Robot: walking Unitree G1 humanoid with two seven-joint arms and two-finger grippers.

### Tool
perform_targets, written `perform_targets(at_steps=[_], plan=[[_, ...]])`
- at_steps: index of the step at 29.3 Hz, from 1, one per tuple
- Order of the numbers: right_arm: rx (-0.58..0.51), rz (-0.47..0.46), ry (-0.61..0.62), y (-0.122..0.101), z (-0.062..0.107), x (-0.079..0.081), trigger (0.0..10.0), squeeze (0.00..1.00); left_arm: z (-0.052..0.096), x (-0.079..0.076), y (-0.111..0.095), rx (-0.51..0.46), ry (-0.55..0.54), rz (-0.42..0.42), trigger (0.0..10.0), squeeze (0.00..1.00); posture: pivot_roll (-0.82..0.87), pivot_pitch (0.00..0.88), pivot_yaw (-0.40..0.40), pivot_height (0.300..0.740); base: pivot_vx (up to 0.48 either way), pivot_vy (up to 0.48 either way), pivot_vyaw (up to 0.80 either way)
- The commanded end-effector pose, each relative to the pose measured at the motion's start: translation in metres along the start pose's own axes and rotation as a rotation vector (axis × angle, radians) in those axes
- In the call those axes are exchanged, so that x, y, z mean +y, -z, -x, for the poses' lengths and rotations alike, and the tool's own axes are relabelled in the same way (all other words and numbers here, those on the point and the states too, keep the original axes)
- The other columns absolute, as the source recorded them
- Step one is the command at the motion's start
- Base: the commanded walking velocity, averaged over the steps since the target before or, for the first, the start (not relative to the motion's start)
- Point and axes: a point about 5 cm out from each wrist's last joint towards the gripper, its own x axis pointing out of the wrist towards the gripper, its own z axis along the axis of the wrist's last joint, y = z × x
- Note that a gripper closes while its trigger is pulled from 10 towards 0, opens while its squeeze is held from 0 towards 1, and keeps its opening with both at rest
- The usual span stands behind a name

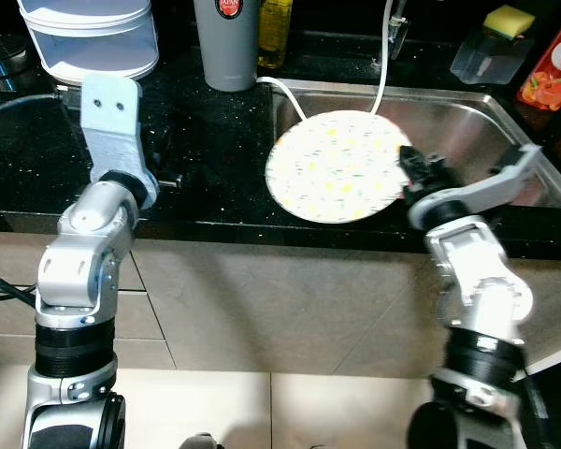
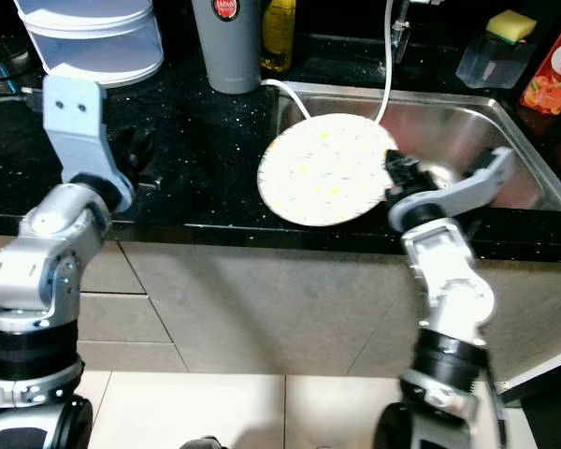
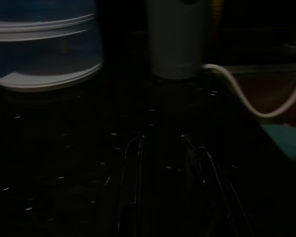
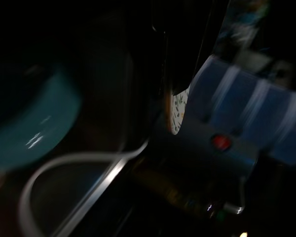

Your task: Kitchen organization

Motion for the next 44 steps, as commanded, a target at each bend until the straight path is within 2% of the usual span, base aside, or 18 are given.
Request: perform_targets(at_steps=[1,5,8,11,14,16,18,21,29,30,32,33,36,39,40,41,42,44], plan=[[0.008,-0.018,-0.076,0.003,-0.003,0.018,10.0,0.00,-0.002,0.012,-0.002,-0.005,-0.050,-0.036,10.0,0.00,0.14,0.027,-0.061,0.740,0.000,0.000,0.00],[0.116,-0.072,-0.121,0.032,-0.016,0.034,10.0,0.00,-0.002,0.031,-0.002,0.003,-0.138,-0.071,10.0,0.00,0.14,0.027,-0.065,0.740,0.000,0.000,0.00],[0.200,-0.009,-0.066,0.053,-0.023,0.032,10.0,0.00,-0.001,0.038,0.002,0.016,-0.184,-0.090,10.0,0.00,0.14,0.028,-0.068,0.740,0.000,0.000,0.00],[0.275,0.081,0.025,0.076,-0.028,0.022,10.0,0.00,-0.001,0.037,0.009,0.025,-0.186,-0.039,10.0,0.00,0.14,0.030,-0.072,0.740,0.000,0.000,0.00],[0.291,0.104,0.080,0.085,-0.033,0.017,10.0,0.00,0.002,0.022,0.014,0.027,-0.115,-0.003,10.0,0.00,0.14,0.031,-0.075,0.740,0.000,0.000,0.00],[0.274,0.058,0.124,0.088,-0.040,0.017,10.0,0.00,0.004,0.004,0.018,0.031,-0.040,0.013,10.0,0.00,0.14,0.031,-0.075,0.740,0.000,0.000,0.00],[0.265,0.039,0.136,0.089,-0.041,0.017,10.0,0.00,0.004,0.000,0.019,0.033,-0.023,0.016,10.0,0.00,0.14,0.031,-0.075,0.740,0.000,0.000,0.00],[0.228,-0.088,0.193,0.090,-0.052,0.021,10.0,0.00,0.005,-0.019,0.028,0.055,0.035,0.018,10.0,0.00,0.14,0.027,-0.073,0.740,0.000,0.000,0.00],[0.235,-0.067,0.200,0.096,-0.060,0.027,10.0,0.00,0.003,-0.030,0.031,0.062,0.071,0.021,10.0,0.00,0.14,0.024,-0.074,0.740,0.000,0.000,0.00],[0.245,-0.034,0.195,0.099,-0.060,0.027,10.0,0.16,0.003,-0.031,0.031,0.062,0.074,0.021,10.0,0.00,0.14,0.024,-0.074,0.740,0.000,0.000,0.00],[0.251,-0.012,0.191,0.100,-0.060,0.027,10.0,0.16,0.003,-0.031,0.031,0.062,0.075,0.021,10.0,0.00,0.14,0.023,-0.075,0.740,0.000,0.000,0.00],[0.252,-0.003,0.178,0.101,-0.059,0.027,10.0,1.00,0.003,-0.031,0.032,0.064,0.076,0.021,10.0,0.00,0.14,0.023,-0.075,0.740,0.000,0.000,0.00],[0.263,0.007,0.117,0.102,-0.058,0.034,10.0,1.00,0.002,-0.031,0.033,0.068,0.077,0.020,10.0,0.00,0.14,0.021,-0.074,0.740,0.000,0.000,0.00],[0.328,-0.012,-0.089,0.104,-0.054,0.059,10.0,1.00,0.002,-0.032,0.034,0.072,0.081,0.020,10.0,0.00,0.14,0.020,-0.072,0.740,0.000,0.000,0.00],[0.342,0.000,-0.162,0.103,-0.051,0.067,10.0,0.91,0.002,-0.033,0.034,0.073,0.085,0.020,10.0,0.00,0.14,0.020,-0.071,0.740,0.000,0.000,0.00],[0.342,0.000,-0.162,0.103,-0.051,0.067,10.0,0.91,0.002,-0.033,0.034,0.073,0.085,0.020,10.0,0.00,0.14,0.020,-0.071,0.740,0.000,0.000,0.00],[0.331,0.022,-0.203,0.098,-0.049,0.070,10.0,0.00,0.001,-0.034,0.034,0.073,0.089,0.021,10.0,0.00,0.13,0.017,-0.068,0.740,0.000,0.000,0.00],[0.317,0.041,-0.216,0.094,-0.048,0.071,10.0,0.00,0.001,-0.035,0.034,0.073,0.094,0.024,10.0,0.00,0.13,0.017,-0.068,0.740,0.000,0.000,0.00]])
